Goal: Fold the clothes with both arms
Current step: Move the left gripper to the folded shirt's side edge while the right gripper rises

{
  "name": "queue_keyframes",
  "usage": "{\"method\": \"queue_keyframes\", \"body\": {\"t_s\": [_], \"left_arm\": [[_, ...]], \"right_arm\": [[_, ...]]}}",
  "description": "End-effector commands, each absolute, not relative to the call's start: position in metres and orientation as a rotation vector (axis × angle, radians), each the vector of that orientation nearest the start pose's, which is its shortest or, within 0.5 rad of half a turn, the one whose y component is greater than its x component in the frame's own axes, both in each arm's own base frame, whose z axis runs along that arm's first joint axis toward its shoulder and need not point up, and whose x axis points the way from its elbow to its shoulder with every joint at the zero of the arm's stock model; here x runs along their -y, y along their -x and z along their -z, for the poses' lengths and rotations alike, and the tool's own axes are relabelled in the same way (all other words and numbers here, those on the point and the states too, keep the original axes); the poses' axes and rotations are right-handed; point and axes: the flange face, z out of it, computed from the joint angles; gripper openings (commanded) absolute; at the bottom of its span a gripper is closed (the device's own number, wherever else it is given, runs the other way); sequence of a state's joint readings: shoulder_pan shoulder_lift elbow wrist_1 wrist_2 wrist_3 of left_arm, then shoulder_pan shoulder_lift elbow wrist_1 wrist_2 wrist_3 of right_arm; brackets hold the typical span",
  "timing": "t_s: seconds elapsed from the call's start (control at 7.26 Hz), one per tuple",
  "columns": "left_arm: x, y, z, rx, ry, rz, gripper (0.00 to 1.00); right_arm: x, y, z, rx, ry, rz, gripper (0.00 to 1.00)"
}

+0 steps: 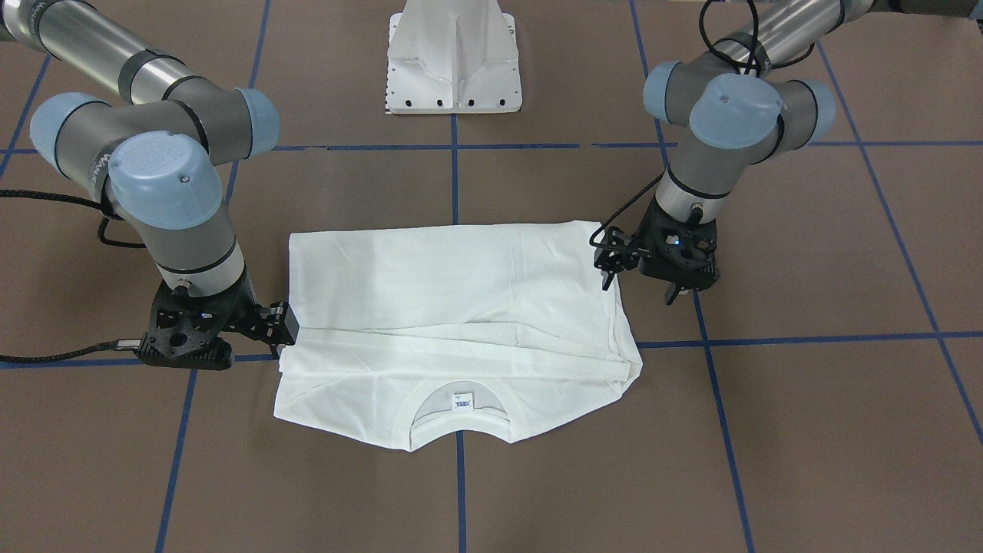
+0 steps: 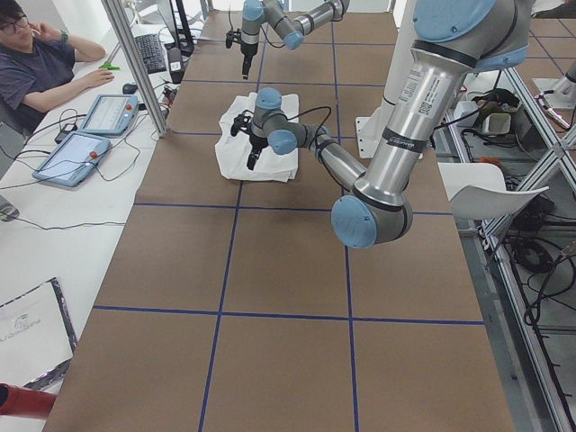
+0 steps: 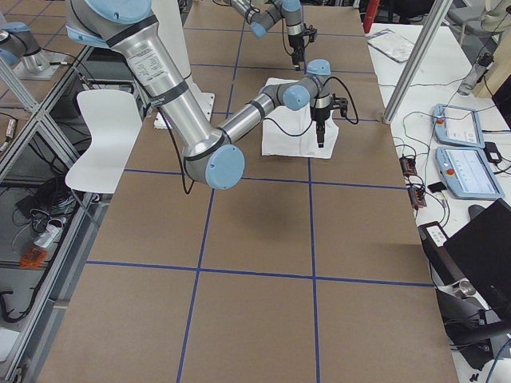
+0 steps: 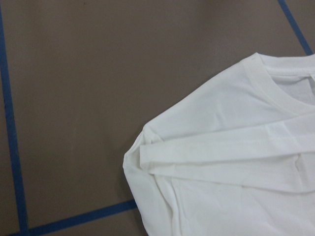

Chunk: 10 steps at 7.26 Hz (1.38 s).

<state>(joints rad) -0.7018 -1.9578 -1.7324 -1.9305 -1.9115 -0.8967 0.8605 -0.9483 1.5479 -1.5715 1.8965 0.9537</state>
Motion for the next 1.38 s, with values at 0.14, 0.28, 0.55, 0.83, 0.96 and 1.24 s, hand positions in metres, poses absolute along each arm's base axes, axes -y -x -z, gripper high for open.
{"method": "queue_keyframes", "body": {"t_s": [0.14,0.28,0.55,0.83,0.96,1.24], "left_arm": [[0.418,-0.448,-0.371,-0.974,-0.264,-0.150,1.00],[0.411,-0.452,-0.366,-0.988,-0.250,-0.144,0.97],[0.393,-0.469,-0.360,-1.010,-0.201,-0.117,0.49],[0.391,-0.470,-0.358,-1.012,-0.199,-0.115,0.00],[0.391,-0.470,-0.356,-1.016,-0.197,-0.106,0.00],[0.389,-0.462,-0.346,-1.031,-0.210,-0.106,0.00]], "right_arm": [[0.602,0.382,-0.306,0.656,-0.171,-0.133,1.00],[0.602,0.382,-0.305,0.657,-0.172,-0.133,1.00],[0.602,0.382,-0.306,0.656,-0.173,-0.133,1.00],[0.601,0.382,-0.306,0.656,-0.173,-0.133,1.00],[0.601,0.382,-0.306,0.656,-0.173,-0.134,1.00],[0.600,0.381,-0.304,0.659,-0.178,-0.134,1.00]]}}
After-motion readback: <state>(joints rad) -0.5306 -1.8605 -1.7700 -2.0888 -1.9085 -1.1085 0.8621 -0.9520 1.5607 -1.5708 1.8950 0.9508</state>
